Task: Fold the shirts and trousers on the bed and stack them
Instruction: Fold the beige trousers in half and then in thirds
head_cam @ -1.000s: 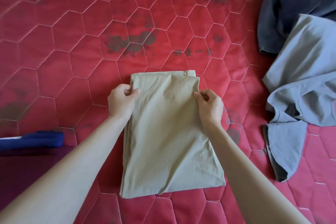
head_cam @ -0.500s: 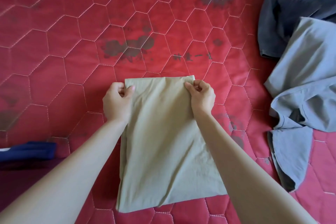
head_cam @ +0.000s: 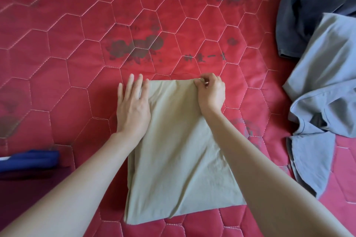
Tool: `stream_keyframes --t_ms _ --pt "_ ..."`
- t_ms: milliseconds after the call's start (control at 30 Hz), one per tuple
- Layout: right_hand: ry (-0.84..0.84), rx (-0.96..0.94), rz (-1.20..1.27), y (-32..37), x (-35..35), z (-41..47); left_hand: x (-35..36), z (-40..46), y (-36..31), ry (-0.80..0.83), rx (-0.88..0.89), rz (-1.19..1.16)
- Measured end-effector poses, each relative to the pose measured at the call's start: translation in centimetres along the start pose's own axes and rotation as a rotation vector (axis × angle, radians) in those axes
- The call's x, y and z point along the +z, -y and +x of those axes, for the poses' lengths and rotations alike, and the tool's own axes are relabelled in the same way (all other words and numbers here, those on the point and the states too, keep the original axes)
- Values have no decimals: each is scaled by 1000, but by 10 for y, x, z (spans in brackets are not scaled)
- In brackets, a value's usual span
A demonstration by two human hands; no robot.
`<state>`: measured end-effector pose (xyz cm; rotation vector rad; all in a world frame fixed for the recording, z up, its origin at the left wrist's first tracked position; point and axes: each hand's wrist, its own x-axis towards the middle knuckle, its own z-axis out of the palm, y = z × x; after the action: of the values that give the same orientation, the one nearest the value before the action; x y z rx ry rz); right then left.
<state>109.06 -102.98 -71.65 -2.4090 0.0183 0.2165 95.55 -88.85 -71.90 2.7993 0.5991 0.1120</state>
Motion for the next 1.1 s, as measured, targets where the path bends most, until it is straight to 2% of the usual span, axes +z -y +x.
stream_keyframes --t_ms 67,133,200,300,367,467,600,700,800,900,967,1033,1100 --pt "-116 -203 -124 6 4 -14 -4 -4 -9 -75 59 1" --pt "-192 -421 -94 10 8 -36 -4 -14 -24 -130 135 -10" --pt "-195 -585 -122 6 18 -58 2 -31 -37 -81 174 34" --pt "20 -745 -291 -12 30 -76 16 -52 -34 87 128 150" --pt "151 -793 -458 -25 33 -74 26 -53 -21 140 99 186" --pt "196 -772 -602 -34 30 -56 32 -49 -8 118 -5 142" --pt "170 -545 -676 -46 19 -28 34 -44 5 102 -101 106" --pt "176 -286 -610 -50 13 -14 31 -36 13 140 -212 68" --pt "110 -234 -575 -43 9 -18 19 -28 8 107 -296 30" --pt "-35 -296 -478 -35 5 -40 8 -27 4 -43 -276 -45" --pt "-55 -338 -427 -39 3 -65 7 -32 7 -138 -239 -87" --pt "28 -425 -452 -49 5 -94 11 -46 8 -147 -70 -51" --pt "135 -499 -530 -64 6 -117 17 -66 8 -64 175 8"
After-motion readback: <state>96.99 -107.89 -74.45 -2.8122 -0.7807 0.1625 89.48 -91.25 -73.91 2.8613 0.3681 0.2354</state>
